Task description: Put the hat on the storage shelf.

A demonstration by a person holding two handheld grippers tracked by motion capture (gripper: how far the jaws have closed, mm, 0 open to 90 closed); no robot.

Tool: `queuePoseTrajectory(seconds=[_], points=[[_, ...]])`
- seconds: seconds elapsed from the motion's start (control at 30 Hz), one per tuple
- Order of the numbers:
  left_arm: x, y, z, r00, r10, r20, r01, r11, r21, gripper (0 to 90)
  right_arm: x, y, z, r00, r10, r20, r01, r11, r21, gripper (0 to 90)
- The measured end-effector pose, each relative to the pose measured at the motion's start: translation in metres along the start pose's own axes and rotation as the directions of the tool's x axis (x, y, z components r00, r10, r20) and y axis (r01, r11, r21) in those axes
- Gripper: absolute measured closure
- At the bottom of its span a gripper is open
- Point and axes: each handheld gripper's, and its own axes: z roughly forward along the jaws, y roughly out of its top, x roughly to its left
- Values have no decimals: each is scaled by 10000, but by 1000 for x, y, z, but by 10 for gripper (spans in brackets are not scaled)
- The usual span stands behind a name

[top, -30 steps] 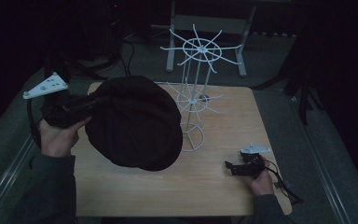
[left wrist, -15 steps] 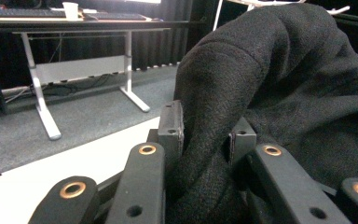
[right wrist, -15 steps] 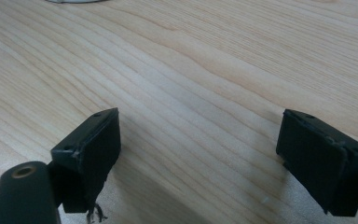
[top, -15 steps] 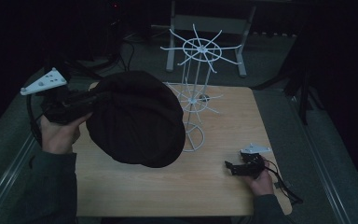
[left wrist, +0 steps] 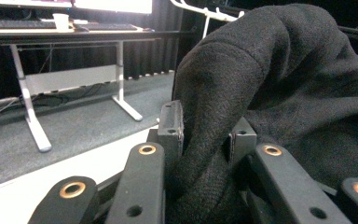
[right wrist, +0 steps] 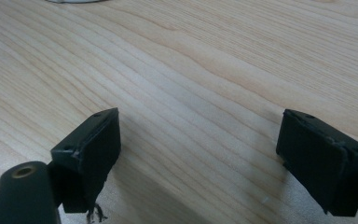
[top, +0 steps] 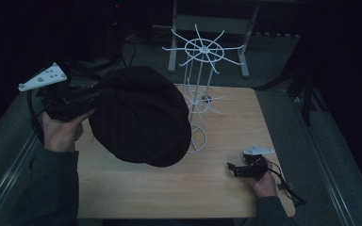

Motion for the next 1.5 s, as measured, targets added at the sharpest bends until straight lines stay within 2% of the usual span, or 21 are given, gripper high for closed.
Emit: queuePoseTrajectory(seconds=[0.17,0.57,1.5], points=[[-1,3,1,9999,24,138,-22,9999,-125,741,0,0,0,10000,0,0,0,10000,1,135],[-5,11,4,9981,404,458,-390,9988,-298,741,0,0,0,10000,2,0,-2,10000,0,135],[-5,30,26,9943,178,1048,-103,9974,-718,740,0,0,0,10000,10,-5,-10,10000,-5,135]])
